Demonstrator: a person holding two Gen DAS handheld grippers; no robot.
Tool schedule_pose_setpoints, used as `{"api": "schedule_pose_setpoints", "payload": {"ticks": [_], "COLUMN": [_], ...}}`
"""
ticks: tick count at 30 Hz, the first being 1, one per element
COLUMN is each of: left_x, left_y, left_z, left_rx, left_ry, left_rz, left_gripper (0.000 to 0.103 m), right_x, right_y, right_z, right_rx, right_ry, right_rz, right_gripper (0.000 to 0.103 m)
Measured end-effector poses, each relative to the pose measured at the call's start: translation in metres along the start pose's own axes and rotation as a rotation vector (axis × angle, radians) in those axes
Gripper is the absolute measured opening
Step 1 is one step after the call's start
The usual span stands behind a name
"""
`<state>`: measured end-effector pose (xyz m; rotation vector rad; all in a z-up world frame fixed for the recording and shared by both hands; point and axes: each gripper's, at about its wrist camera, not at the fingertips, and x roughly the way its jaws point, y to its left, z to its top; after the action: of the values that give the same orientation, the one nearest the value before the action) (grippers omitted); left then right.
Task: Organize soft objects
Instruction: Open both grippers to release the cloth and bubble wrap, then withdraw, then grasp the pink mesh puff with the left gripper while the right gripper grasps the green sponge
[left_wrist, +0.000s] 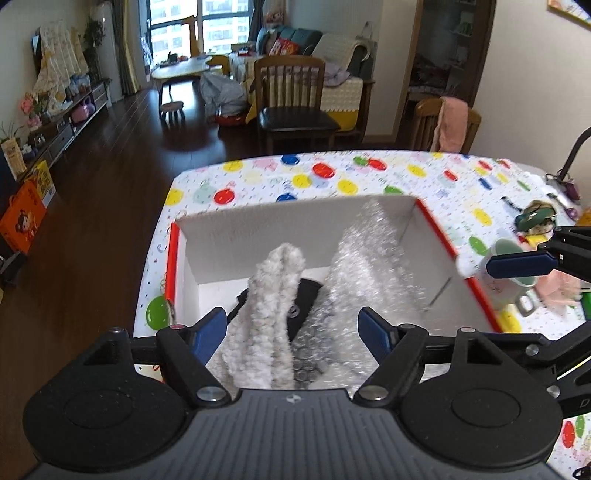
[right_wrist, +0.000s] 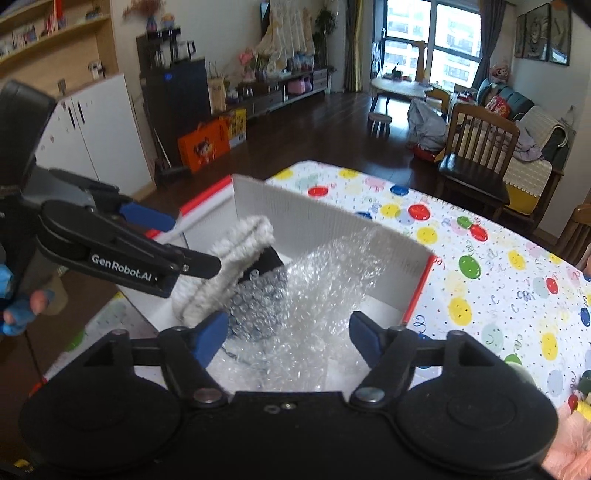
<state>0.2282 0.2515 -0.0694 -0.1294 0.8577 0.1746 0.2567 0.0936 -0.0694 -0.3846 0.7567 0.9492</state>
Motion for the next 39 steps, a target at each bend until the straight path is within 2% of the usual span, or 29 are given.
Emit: {"api": "schedule_pose_setpoints", "payload": {"ticks": [6,8,14,24,28,39], "left_x": [-0.026,-0.031,-0.045,-0.048,-0.046,-0.03], "left_y": [-0.016,-0.023,-0.047,-0.1,-0.13,-0.232], "left_z": [0.004,0.004,0.006,0.003,0.005,0.015], "left_rx": [0.012,0.008,0.003,0.0,0.01,0.069], "left_ry": [-0.05,-0.065,-0.094,-0.125,-0.132,-0.118], "left_rz": [-0.042,-0.056,-0.098,-0.161,-0.206,-0.282], "left_gripper": [0.083,0.083,0.088,0.09,0.102,0.102], "right_x": [-0.038,-0.051,-0.089,-0.142,-0.159,-0.201], "right_y": [-0.007,-0.009,-0.018,-0.058,-0.077,-0.145], "right_z": [-0.005,-0.009,-0.026,-0.071,-0.095,-0.169], "right_rx": [0.052,0.056,0.072,0.139,0.169,0.267], "right_ry": [-0.074,-0.101,-0.169,-0.209,-0.206,-0.17], "right_rz": [0.006,0.001,-0.008,-0.055,-0.089,-0.222], "right_gripper": [0.086,0.094,0.102,0.103,0.103,0.103]}}
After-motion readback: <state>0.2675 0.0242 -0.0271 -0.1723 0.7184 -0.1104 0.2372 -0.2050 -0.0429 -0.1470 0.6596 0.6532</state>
